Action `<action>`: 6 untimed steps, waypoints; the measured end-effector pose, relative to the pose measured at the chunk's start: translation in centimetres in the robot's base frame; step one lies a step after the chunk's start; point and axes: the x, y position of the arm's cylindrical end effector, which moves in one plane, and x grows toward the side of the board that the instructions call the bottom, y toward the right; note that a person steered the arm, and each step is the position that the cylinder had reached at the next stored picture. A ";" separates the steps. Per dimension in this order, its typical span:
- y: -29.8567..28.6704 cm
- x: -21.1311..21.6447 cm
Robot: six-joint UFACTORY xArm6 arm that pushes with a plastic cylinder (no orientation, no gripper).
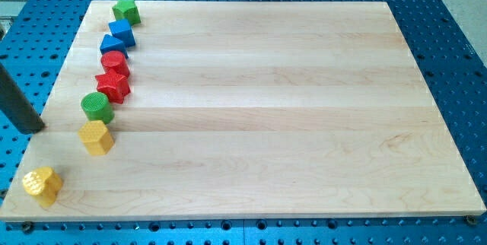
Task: Slide the green circle slightly to the right
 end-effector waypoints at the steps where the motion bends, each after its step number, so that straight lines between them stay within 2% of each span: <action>1: 0.0 0.2; 2: 1.8 -0.3; 3: 8.2 -3.1; 4: 9.1 -3.9; 5: 9.1 -3.9; 6: 3.4 -4.7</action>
